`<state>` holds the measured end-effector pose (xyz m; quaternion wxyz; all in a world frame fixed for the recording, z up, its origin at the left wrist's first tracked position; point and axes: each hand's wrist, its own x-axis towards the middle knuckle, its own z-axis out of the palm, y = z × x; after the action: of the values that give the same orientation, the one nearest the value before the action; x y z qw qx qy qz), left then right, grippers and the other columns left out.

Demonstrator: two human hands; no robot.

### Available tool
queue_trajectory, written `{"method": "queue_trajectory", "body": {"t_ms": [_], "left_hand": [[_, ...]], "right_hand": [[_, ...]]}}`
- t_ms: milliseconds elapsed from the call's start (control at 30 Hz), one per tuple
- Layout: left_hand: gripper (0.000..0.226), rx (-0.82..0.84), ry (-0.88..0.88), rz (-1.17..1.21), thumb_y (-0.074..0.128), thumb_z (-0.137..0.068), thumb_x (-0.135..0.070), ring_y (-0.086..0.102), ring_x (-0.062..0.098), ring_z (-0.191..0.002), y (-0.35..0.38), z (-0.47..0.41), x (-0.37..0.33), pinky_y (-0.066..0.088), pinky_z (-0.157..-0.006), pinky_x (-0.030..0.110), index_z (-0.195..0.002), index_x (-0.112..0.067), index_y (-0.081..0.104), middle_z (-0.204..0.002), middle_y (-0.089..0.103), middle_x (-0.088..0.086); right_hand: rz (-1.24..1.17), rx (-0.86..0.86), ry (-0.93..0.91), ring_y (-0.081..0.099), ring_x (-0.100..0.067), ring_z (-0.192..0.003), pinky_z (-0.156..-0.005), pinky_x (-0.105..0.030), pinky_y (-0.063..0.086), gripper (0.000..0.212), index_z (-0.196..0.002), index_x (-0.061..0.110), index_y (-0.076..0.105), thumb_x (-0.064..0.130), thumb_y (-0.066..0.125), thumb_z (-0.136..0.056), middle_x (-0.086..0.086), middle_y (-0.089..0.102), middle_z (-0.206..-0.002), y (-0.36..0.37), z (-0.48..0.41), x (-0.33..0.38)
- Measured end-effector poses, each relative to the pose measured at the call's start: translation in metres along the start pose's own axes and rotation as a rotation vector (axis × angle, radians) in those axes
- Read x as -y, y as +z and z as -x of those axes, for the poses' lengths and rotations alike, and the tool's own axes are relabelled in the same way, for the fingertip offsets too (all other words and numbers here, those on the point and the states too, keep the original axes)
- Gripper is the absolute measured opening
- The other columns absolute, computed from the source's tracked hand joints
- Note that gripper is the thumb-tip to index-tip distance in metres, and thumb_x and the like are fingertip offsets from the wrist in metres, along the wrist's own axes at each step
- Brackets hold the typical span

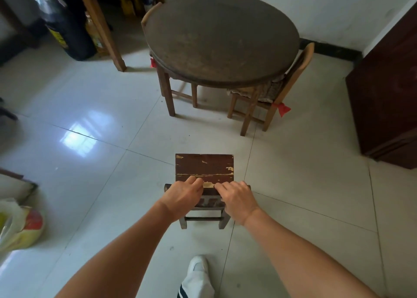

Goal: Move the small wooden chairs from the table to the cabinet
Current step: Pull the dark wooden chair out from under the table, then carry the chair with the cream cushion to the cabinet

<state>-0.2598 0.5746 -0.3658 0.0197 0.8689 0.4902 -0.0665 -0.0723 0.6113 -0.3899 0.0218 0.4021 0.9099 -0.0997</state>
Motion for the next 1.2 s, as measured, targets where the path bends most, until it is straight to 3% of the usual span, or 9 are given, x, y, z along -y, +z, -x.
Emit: {"method": "queue_trajectory", "body": {"t_ms": [100, 267, 400, 500, 667, 800, 900, 967, 1200], "left_hand": [[0.032, -0.026, -0.014, -0.051, 0.088, -0.052, -0.013, 0.053, 0.009, -0.056, 0.011, 0.022, -0.024, 0.042, -0.032, 0.018, -0.081, -0.013, 0.075, -0.073, 0.062, -0.002], [0.039, 0.03, -0.057, -0.067, 0.088, -0.048, -0.015, 0.058, 0.011, -0.053, 0.03, 0.048, -0.059, 0.04, -0.035, 0.021, -0.084, -0.021, 0.073, -0.071, 0.065, -0.004], [0.032, 0.139, -0.228, -0.001, 0.056, -0.089, -0.017, 0.064, 0.022, -0.086, 0.046, 0.061, -0.079, 0.043, -0.057, 0.03, -0.12, -0.02, 0.051, -0.097, 0.067, 0.0], [0.033, 0.123, -0.346, 0.063, 0.048, -0.093, -0.017, 0.061, 0.024, -0.095, 0.049, 0.061, -0.087, 0.044, -0.065, 0.032, -0.126, -0.021, 0.044, -0.11, 0.065, 0.0], [0.043, 0.19, -0.55, 0.391, 0.055, -0.087, -0.017, 0.06, 0.028, -0.094, 0.028, 0.052, -0.093, 0.046, -0.068, 0.033, -0.127, -0.018, 0.038, -0.111, 0.065, 0.008], [0.055, -0.014, -0.755, 0.871, 0.059, -0.087, -0.024, 0.06, 0.024, -0.104, -0.019, 0.039, -0.102, 0.045, -0.076, 0.025, -0.135, -0.019, 0.035, -0.116, 0.063, 0.004], [0.057, -0.189, -0.881, 1.146, 0.061, -0.088, -0.025, 0.06, 0.004, -0.085, -0.069, 0.02, -0.115, 0.043, -0.057, 0.009, -0.139, -0.022, 0.035, -0.111, 0.063, -0.002], [0.059, -0.219, -0.901, 1.253, 0.061, -0.088, -0.025, 0.057, 0.0, -0.078, -0.105, 0.003, -0.13, 0.042, -0.047, 0.007, -0.141, -0.023, 0.033, -0.113, 0.063, -0.002], [0.059, -0.263, -0.839, 1.482, 0.057, -0.091, -0.024, 0.054, 0.026, -0.118, -0.209, -0.083, -0.161, 0.044, -0.095, 0.037, -0.143, -0.023, 0.029, -0.133, 0.055, 0.01]], "right_hand": [[0.053, -0.026, -0.043, 0.068, -0.026, -0.069, -0.061, -0.037, 0.055, 0.047, -0.109, 0.01, 0.066, 0.003, 0.079, -0.065, -0.007, 0.073, -0.087, 0.012, 0.026, 0.011], [0.065, 0.021, -0.095, 0.064, -0.031, -0.093, -0.078, -0.04, 0.048, 0.043, -0.128, 0.011, 0.049, 0.0, 0.054, -0.087, -0.011, 0.067, -0.108, 0.041, 0.063, 0.02], [0.008, 0.016, -0.038, 0.062, -0.029, -0.097, -0.084, -0.038, 0.048, 0.057, -0.141, 0.015, 0.034, 0.003, 0.055, -0.089, -0.009, 0.067, -0.11, 0.06, 0.086, 0.031], [-0.138, -0.016, 0.075, 0.06, -0.028, -0.092, -0.078, -0.035, 0.042, 0.063, -0.141, 0.022, 0.029, 0.006, 0.056, -0.087, -0.006, 0.068, -0.1, 0.062, 0.088, 0.034], [-0.361, 0.131, 0.245, 0.056, -0.03, -0.11, -0.09, -0.039, 0.047, 0.073, -0.143, 0.036, 0.018, 0.027, 0.062, -0.086, -0.004, 0.061, -0.126, 0.039, 0.086, 0.027], [-0.8, 0.059, 0.399, 0.055, -0.017, -0.114, -0.092, -0.027, 0.046, 0.067, -0.143, 0.044, 0.023, 0.045, 0.058, -0.086, 0.003, 0.057, -0.134, -0.015, 0.102, 0.009], [-1.062, -0.039, 0.501, 0.055, -0.009, -0.109, -0.074, -0.007, 0.04, 0.054, -0.14, 0.039, 0.036, 0.043, 0.054, -0.089, 0.001, 0.06, -0.125, -0.071, 0.124, -0.012], [-1.154, -0.088, 0.553, 0.056, -0.012, -0.112, -0.086, -0.019, 0.045, 0.048, -0.139, 0.036, 0.041, 0.041, 0.051, -0.092, 0.0, 0.059, -0.126, -0.113, 0.143, -0.034], [-1.259, -0.215, 0.672, 0.062, -0.015, -0.098, -0.077, -0.032, 0.05, 0.044, -0.138, 0.034, 0.044, 0.044, 0.043, -0.095, -0.002, 0.062, -0.125, -0.23, 0.166, -0.125]]}}
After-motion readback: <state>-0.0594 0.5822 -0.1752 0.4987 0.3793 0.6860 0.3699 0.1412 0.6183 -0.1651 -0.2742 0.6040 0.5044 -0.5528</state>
